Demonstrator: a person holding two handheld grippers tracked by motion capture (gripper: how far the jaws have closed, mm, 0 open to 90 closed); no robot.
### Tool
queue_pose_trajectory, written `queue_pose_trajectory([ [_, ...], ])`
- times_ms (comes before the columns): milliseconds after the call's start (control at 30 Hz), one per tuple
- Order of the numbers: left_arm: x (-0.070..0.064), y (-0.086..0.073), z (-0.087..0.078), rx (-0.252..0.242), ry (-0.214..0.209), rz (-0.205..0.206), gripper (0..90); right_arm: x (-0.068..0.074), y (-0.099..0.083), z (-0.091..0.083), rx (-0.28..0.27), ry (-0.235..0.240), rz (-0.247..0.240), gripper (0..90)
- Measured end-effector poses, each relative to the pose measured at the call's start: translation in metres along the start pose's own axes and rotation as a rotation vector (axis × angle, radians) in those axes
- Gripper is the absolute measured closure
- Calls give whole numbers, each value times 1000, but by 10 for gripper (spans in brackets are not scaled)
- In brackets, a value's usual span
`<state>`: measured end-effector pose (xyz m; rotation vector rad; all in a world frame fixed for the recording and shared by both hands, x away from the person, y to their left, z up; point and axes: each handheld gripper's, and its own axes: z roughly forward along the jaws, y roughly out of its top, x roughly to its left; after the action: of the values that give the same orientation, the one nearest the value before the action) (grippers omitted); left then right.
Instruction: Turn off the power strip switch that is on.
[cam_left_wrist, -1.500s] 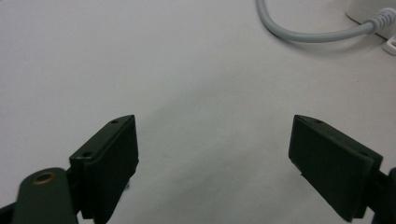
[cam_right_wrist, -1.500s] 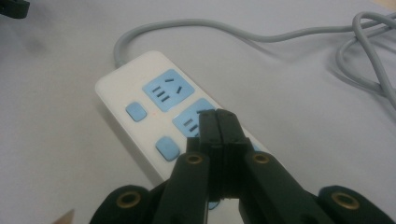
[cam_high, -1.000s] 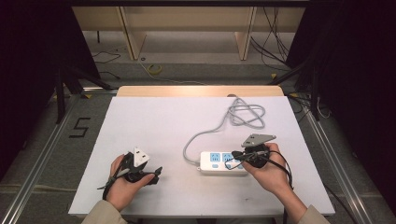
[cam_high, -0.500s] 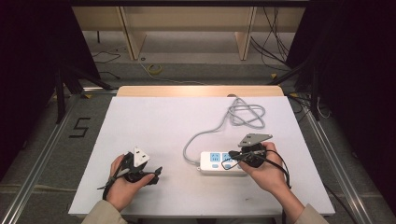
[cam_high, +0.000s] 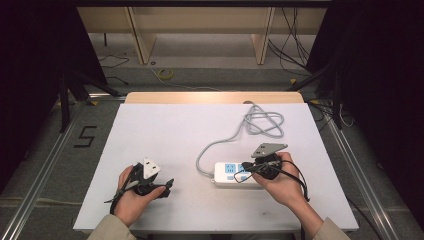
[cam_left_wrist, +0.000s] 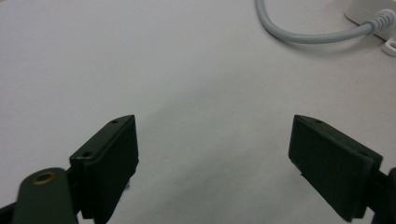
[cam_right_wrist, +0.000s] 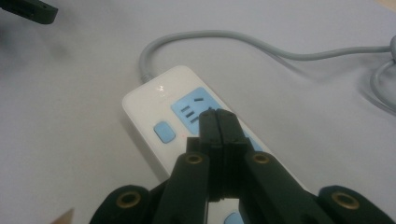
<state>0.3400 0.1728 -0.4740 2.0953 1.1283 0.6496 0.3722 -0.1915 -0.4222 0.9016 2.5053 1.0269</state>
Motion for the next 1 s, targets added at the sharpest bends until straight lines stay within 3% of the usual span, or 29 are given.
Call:
queue_pose_trajectory([
  [1000,0,0,0,0,0,2,156,8,7,8,20,28,-23,900],
])
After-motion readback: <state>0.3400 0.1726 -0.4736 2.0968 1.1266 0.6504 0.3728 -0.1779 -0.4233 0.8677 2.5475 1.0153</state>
